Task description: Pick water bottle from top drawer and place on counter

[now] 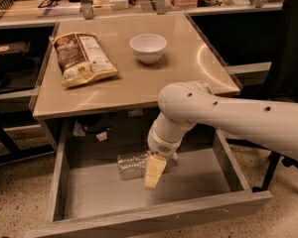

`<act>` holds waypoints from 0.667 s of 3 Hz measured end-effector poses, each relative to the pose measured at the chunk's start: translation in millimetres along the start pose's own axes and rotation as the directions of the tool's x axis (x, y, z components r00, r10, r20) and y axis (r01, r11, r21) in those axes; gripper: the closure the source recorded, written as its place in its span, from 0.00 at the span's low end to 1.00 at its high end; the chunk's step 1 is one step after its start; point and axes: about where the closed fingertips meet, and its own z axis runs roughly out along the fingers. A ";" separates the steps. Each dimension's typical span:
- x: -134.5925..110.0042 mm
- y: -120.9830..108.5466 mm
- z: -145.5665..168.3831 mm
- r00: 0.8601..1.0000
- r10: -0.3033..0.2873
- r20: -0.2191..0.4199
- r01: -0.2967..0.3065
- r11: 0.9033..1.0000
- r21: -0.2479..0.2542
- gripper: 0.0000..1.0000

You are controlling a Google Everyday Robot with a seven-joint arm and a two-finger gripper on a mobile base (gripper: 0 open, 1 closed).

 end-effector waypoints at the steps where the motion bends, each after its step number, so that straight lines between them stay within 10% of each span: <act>1: 0.4 -7.6 12.9 1.000 -0.006 -0.006 0.006 1.000 -0.004 0.00; 2: 0.7 -13.3 25.1 1.000 -0.010 -0.011 0.010 1.000 -0.012 0.00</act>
Offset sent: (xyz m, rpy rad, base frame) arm 0.0216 0.0094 -0.0369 -0.0129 0.0125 0.0195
